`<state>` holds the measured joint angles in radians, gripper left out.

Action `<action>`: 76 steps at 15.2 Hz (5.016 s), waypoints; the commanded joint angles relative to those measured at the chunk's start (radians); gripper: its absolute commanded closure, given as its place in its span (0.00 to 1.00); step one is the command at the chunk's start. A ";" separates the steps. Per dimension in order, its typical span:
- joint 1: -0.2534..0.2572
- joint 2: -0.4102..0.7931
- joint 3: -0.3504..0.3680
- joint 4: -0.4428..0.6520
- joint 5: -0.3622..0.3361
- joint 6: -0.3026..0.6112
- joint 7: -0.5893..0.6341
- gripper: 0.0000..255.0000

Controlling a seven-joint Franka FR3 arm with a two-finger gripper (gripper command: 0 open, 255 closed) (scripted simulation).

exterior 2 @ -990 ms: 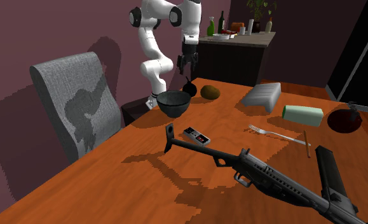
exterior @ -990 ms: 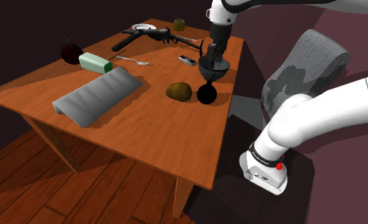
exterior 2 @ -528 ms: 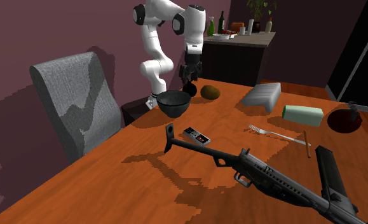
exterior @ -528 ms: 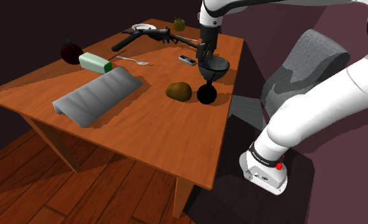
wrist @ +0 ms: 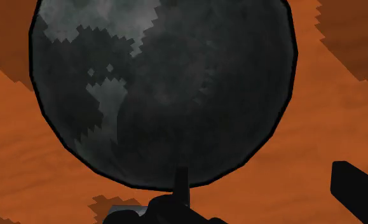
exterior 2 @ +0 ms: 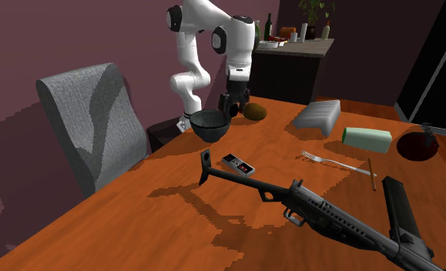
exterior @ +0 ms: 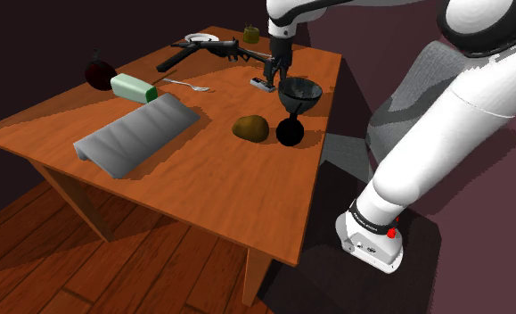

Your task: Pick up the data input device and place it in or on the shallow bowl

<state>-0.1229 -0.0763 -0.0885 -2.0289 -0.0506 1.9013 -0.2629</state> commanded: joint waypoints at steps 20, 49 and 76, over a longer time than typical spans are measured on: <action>-0.094 0.570 -0.050 0.543 0.067 0.051 -0.073 0.00; -0.095 0.546 -0.053 0.619 0.065 -0.050 -0.075 1.00; -0.086 0.349 -0.062 0.626 0.041 -0.252 -0.081 1.00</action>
<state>-0.2155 0.3310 -0.1496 -1.3209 -0.0023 1.6255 -0.3465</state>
